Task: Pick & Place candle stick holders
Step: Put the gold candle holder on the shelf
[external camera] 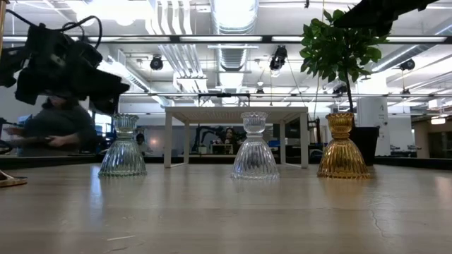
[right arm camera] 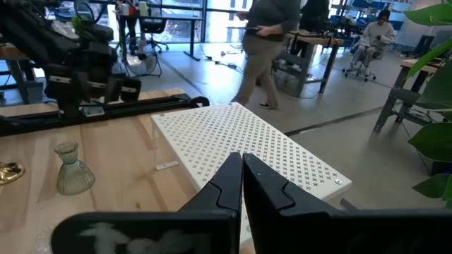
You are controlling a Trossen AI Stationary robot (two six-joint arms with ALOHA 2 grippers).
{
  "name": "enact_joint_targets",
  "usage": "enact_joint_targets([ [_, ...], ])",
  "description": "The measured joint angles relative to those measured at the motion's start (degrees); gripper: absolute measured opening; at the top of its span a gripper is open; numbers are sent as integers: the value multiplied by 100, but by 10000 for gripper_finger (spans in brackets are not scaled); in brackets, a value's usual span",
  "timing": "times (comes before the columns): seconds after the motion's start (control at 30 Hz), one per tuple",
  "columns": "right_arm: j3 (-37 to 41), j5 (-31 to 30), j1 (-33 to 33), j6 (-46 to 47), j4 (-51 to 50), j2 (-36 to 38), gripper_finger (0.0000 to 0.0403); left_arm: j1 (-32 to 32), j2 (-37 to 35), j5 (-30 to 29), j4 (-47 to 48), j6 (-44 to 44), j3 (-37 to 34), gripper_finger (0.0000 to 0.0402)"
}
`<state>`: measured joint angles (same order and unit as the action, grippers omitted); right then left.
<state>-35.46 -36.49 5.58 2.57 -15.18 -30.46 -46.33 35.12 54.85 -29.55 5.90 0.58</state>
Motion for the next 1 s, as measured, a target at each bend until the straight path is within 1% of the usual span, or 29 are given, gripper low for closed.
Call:
enact_joint_targets([
  [0.07, 0, -2, 0, 0, 0, -1, 8, 42, 14, 271, 12, -196, -4, 133],
  [0.17, 0, -1, 2, 0, -1, -1, 8, 107, 23, 360, 65, -429, -7, 133],
  [0.3, 0, -2, 2, 0, 0, 0, 8, 227, 23, 1000, 26, -607, -8, 133],
  [0.4, 0, -2, 0, -2, 0, 0, 8, 508, 23, 1127, -80, -581, -9, 133],
  [0.5, 0, -2, 2, 0, -1, 0, 8, 976, 23, 1223, -159, -513, -11, 133],
  [0.67, 0, 0, 2, 0, 0, 0, 8, 1860, 23, 1228, -154, -487, -13, 133],
  [0.77, 0, 0, 2, 0, -1, 0, 8, 2257, 23, 1185, -150, -484, -13, 133],
  [0.9, 0, -2, 1, 0, 0, 0, 8, 2504, 23, 929, -13, -518, -15, 133],
  [1.0, 0, 0, 2, -1, -1, -2, 8, 2507, 26, 657, 398, -782, -17, 133],
])
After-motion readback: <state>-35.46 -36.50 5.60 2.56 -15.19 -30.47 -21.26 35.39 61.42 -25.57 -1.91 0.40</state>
